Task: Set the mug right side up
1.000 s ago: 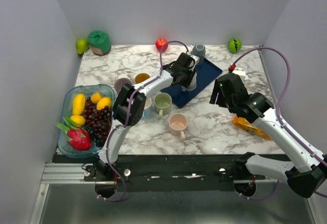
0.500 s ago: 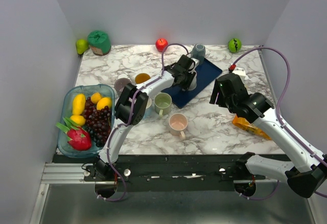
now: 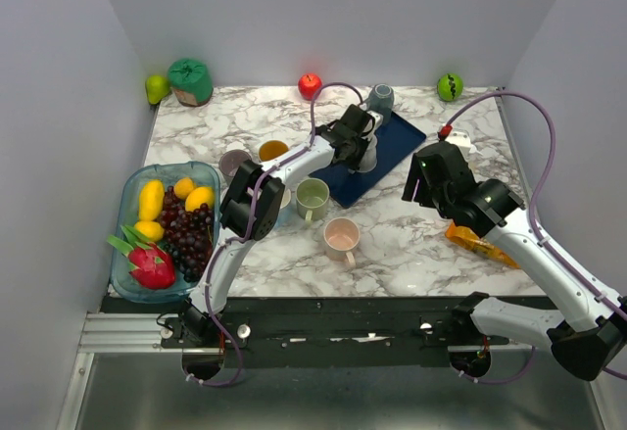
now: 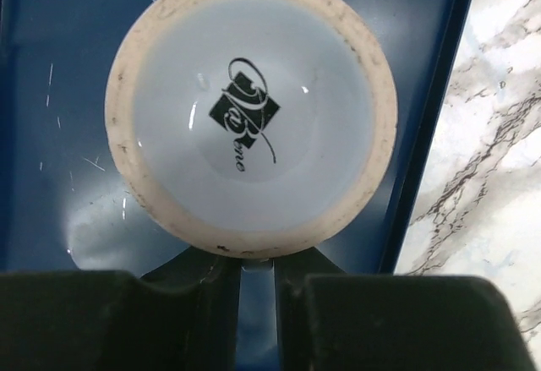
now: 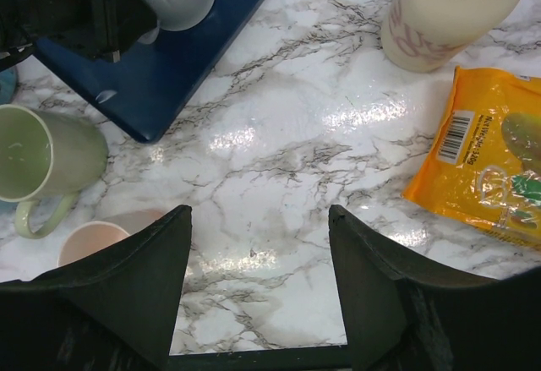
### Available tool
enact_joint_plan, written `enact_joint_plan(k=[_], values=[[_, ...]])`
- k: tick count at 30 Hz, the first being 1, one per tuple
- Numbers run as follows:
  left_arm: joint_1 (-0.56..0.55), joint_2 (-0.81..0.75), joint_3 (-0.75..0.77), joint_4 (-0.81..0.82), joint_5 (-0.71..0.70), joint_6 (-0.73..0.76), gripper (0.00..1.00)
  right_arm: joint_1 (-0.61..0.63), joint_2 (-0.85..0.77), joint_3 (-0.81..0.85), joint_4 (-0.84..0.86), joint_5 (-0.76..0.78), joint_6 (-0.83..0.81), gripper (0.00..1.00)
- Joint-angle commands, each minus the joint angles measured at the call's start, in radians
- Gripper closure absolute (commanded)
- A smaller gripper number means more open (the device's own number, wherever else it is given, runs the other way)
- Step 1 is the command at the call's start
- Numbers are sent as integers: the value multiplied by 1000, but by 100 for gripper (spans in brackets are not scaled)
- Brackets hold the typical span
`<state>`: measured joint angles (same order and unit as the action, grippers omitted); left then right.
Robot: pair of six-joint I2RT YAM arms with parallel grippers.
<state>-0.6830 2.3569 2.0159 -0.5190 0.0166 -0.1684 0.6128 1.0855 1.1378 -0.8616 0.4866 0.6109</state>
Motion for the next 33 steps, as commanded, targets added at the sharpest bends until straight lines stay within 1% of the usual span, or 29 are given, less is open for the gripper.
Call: enact_joint_plan(k=[1,3,4,10,13,14,16,17,18,19,20,21,22,24,25,26,29,31,32,33], values=[[-1,-8,30,-6,-9,9,89,-8,-22,-15,7,30,13,28],[-1,-13,32,-4,-6,9,98,-8,-21,-13,7,30,13,28],[-3,-19,33,-3,2,9,100,-8,-22,-13,7,29,13,28],[5,-65,66,0,60,-13,100,-8,-24,-7,12,32,4,28],[23,-116,92,22,127,-62,100,-8,-26,8,36,17,-29,28],[33,-128,105,37,147,-83,100,-10,-29,11,51,-9,-43,28],[65,-172,119,62,236,-161,100,-30,-33,17,123,-57,-91,27],[75,-185,129,95,264,-189,100,-41,-35,23,150,-119,-105,27],[97,-203,132,115,325,-244,100,-76,-33,28,173,-155,-115,26],[106,-231,135,134,354,-265,100,-96,-30,34,218,-193,-134,25],[114,-246,145,173,383,-287,100,-119,-26,40,242,-285,-140,24],[123,-258,153,189,405,-315,100,-164,-15,52,263,-333,-145,23],[134,-281,161,210,463,-362,100,-189,-10,57,304,-383,-148,23],[146,-306,170,289,517,-426,100,-252,11,76,351,-546,-151,22],[149,-327,168,322,569,-456,100,-266,20,88,392,-593,-151,22],[149,-335,175,376,585,-509,100,-280,25,99,410,-670,-151,22],[151,-352,201,451,652,-598,100,-309,48,141,490,-787,-161,21],[151,-363,218,464,664,-634,100,-324,74,180,541,-825,-155,21],[151,-369,204,508,683,-654,100,-331,86,197,555,-870,-152,21],[151,-377,195,543,697,-711,100,-340,99,214,568,-888,-149,21]])
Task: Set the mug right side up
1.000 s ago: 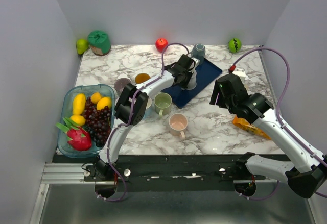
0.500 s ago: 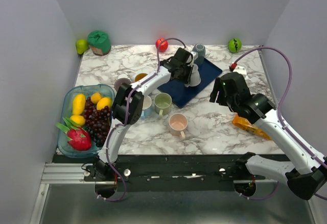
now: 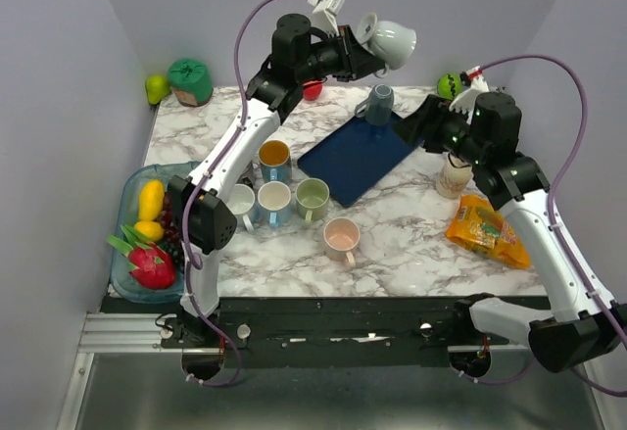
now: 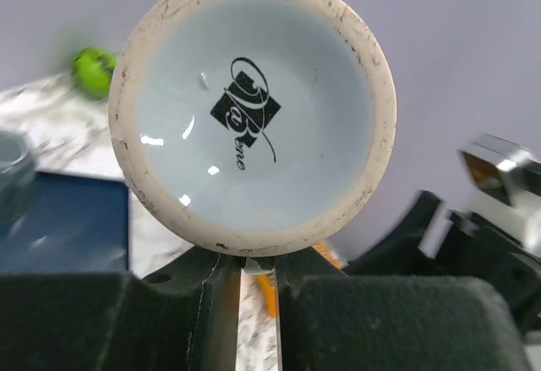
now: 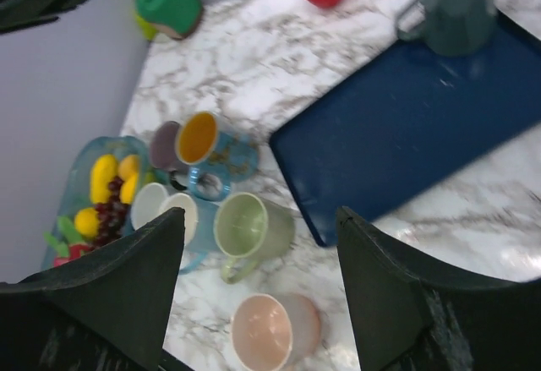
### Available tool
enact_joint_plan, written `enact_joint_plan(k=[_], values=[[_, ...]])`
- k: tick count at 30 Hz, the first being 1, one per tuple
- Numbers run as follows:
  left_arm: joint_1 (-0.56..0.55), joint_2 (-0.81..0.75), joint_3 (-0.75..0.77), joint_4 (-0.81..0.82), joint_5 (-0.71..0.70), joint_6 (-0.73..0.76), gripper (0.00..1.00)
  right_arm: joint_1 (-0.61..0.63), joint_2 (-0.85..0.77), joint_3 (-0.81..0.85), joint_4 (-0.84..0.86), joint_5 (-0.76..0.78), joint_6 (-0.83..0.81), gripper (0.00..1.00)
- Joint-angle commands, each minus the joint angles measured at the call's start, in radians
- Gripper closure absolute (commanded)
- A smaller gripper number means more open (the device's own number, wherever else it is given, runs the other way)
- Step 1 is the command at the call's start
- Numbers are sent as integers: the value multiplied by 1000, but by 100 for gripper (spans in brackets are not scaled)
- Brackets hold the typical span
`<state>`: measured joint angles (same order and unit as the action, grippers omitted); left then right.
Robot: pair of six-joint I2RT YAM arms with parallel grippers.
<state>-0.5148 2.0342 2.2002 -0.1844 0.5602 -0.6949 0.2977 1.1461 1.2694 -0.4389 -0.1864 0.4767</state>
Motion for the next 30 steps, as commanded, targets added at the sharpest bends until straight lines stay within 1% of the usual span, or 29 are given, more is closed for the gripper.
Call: enact_joint_plan(k=[1,2,3,5,7,8,10,13,15,20,28,30], values=[[-17,-66,-3,244,170,-213,100,-28,49,94,170,-231,-6,21],[-17,-74,-16,303,179,-244,100,-31,73,126,187,-267,-6,21],[-17,-78,-32,328,197,-289,100,-34,81,139,201,-278,-6,21],[-19,-91,-46,400,211,-333,100,-38,102,174,235,-282,17,21],[-19,-101,-68,443,227,-386,100,-51,110,185,276,-285,42,21],[-19,-104,-69,466,228,-397,100,-57,110,183,296,-283,81,22],[-19,-112,-80,471,224,-429,100,-72,109,176,365,-300,115,22],[-19,-114,-96,525,234,-474,100,-95,121,182,420,-329,168,26],[-19,-114,-111,571,239,-514,100,-115,135,196,428,-370,203,32],[-19,-101,-112,660,254,-587,100,-137,173,205,512,-450,279,46],[-21,-78,-108,737,265,-667,100,-146,201,208,601,-510,353,48],[-22,-80,-114,752,267,-675,100,-146,210,212,624,-518,372,50]])
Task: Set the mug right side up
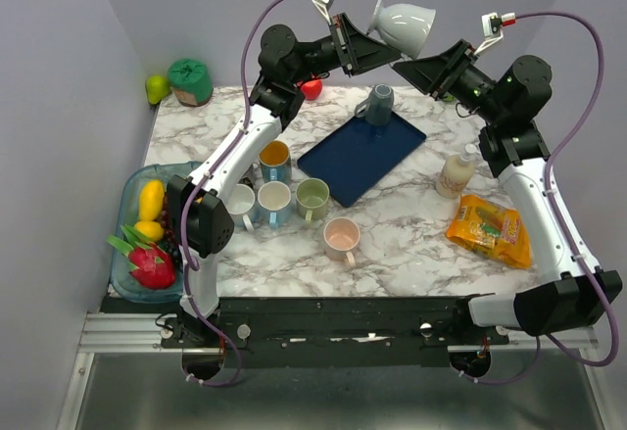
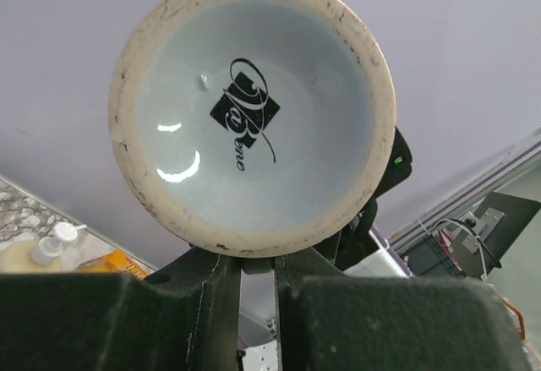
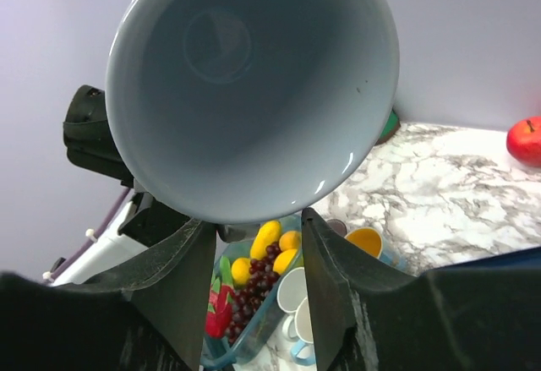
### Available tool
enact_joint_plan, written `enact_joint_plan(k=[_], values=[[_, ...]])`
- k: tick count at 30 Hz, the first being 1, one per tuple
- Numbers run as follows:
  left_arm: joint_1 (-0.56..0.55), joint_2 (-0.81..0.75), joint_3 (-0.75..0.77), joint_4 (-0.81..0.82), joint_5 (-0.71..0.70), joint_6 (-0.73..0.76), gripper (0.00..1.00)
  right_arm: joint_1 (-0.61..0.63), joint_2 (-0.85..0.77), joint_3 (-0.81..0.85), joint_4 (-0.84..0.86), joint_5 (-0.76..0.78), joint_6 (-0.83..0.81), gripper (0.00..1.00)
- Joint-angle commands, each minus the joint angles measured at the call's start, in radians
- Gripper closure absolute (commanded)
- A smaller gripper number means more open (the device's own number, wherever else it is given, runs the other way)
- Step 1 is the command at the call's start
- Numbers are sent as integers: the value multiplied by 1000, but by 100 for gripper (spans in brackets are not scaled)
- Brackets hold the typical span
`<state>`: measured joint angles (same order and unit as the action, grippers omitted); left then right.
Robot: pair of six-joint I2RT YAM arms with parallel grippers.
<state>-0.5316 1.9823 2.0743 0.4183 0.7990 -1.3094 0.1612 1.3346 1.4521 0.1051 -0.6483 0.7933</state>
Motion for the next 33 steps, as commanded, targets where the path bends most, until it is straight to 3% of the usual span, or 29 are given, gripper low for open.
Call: enact_joint_plan(k=[1,8,13,21,25,26,27,33], values=[[-7,-27,12,151,31,-60,100,-9,24,33,97,-60,61,51],[-24,-28,-6,151,37,-51,100,-11,49,16,214,-96,161,54],[-39,-39,-62,177,28,-53,100,-9,22,-42,327,-30,199,55],[-73,-40,-120,240,6,-65,100,-11,-5,-79,367,59,219,63],[-85,-37,-129,247,8,-57,100,-11,-12,-98,398,85,242,81],[-88,-37,-132,247,6,-54,100,-11,-12,-99,400,88,239,94],[-90,-37,-138,247,8,-53,100,-11,-15,-99,397,90,236,99],[-88,-40,-134,195,11,-4,100,-11,-35,-108,343,99,184,99]])
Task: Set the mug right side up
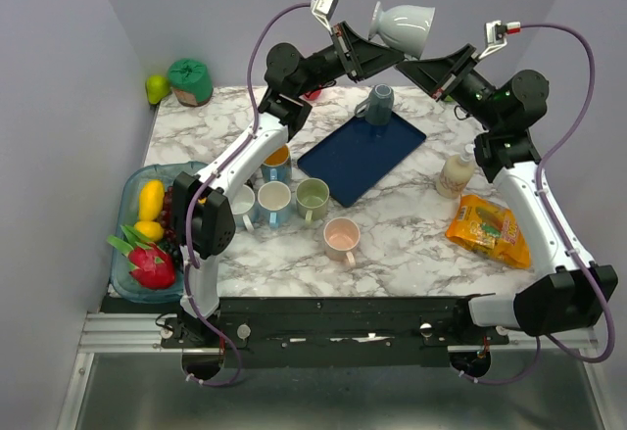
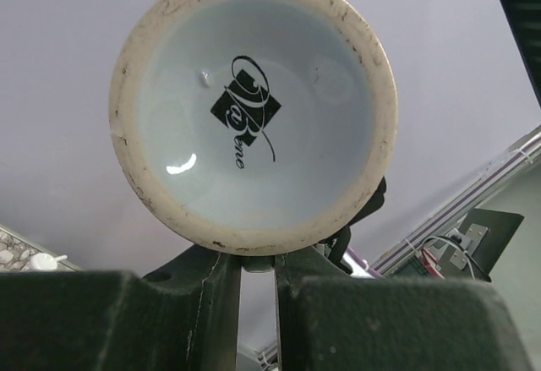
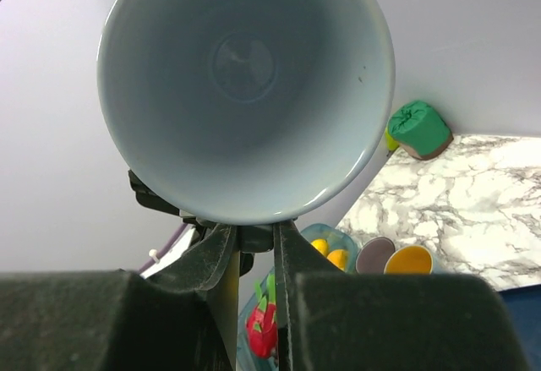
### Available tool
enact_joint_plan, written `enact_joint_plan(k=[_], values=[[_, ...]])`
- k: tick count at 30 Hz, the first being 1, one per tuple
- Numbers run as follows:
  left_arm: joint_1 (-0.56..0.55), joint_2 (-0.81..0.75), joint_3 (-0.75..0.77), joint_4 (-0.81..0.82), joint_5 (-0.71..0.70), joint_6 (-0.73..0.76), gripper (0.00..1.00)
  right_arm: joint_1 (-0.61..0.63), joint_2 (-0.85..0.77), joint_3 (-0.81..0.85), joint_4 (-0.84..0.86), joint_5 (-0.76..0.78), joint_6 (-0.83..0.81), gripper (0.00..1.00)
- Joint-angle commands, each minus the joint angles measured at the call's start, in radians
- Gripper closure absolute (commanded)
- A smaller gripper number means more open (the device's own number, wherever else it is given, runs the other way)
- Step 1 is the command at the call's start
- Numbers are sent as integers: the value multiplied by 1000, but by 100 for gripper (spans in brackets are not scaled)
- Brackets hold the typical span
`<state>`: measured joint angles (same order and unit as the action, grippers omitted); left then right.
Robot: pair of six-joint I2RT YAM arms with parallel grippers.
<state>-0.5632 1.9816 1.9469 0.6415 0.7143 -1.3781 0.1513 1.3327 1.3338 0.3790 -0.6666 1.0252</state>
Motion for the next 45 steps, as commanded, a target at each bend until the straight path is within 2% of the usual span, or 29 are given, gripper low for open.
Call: enact_joint_plan(k=[1,3,4,7,16,19,24,26,27,28,29,35,37,38,39,45], values=[[-56,-40,-6,-32,94,68,91,-1,-38,10,54,117,-57,99],[-53,-41,-8,-42,96,76,83,-1,-52,8,35,124,-88,99],[-52,-43,-9,-42,94,80,74,1,-58,8,17,125,-100,99],[-50,-46,-12,-51,94,97,63,1,-82,-4,-5,136,-135,99],[-47,-44,-55,-52,88,114,52,1,-127,-18,-84,171,-195,99],[-46,-44,-65,-45,89,114,65,-1,-135,-27,-103,176,-208,99],[-38,-47,-81,-49,76,114,68,1,-152,-48,-104,171,-217,99],[-37,-53,-89,-45,70,116,73,-1,-155,-47,-114,165,-224,99],[-35,-52,-88,-45,68,116,78,-1,-158,-47,-118,167,-228,99],[-35,-50,-88,-43,68,116,92,-1,-159,-48,-127,171,-229,99],[-35,-47,-86,-43,66,114,100,1,-159,-50,-129,174,-231,99],[-37,-50,-85,-34,59,114,100,-1,-145,-45,-140,188,-226,99],[-37,-52,-83,-34,57,111,100,1,-139,-42,-131,191,-220,90],[-37,-53,-83,-28,59,108,100,1,-138,-44,-121,191,-217,79],[-40,-53,-88,-25,57,106,100,1,-138,-45,-112,196,-212,73],[-44,-55,-98,9,57,85,100,-1,-127,-56,-60,231,-175,53]])
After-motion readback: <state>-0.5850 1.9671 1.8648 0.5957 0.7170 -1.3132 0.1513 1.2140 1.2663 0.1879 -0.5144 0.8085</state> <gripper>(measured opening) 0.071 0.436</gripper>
